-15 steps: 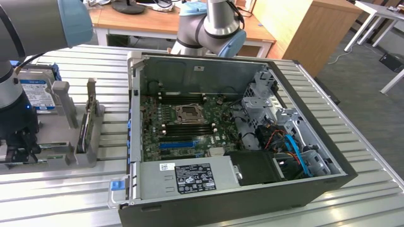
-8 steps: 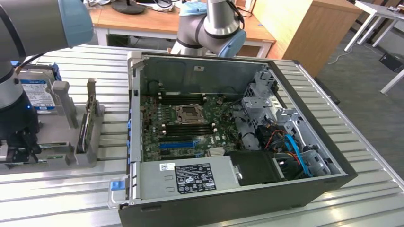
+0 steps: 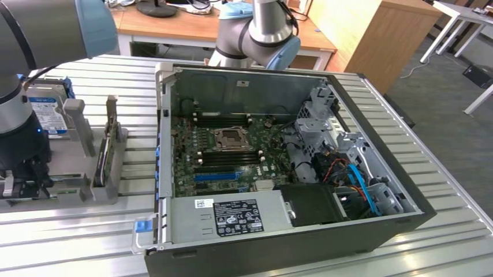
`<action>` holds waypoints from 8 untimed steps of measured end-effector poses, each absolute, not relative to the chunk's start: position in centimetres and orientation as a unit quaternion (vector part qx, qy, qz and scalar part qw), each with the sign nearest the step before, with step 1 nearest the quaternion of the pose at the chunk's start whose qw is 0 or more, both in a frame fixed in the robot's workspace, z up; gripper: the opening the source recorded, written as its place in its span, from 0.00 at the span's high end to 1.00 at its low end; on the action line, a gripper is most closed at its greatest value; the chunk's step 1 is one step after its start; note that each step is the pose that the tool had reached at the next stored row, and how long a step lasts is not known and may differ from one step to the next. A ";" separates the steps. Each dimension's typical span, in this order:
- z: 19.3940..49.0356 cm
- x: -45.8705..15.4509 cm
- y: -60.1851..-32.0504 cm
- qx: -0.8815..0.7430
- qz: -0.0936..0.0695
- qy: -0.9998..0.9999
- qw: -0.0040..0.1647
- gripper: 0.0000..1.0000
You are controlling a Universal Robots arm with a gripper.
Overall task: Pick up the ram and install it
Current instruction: 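Pick up the ram and move it above insertion slot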
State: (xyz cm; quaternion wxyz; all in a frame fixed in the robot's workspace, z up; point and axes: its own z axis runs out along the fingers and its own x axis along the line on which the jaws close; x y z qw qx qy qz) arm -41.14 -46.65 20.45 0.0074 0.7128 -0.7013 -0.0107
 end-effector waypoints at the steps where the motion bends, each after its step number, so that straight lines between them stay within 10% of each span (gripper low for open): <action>1: 20.5 -41.1 -46.7 0.713 -0.011 -0.701 0.008 0.70; 8: 20.4 -40.8 -46.6 0.713 -0.011 -0.701 0.007 0.70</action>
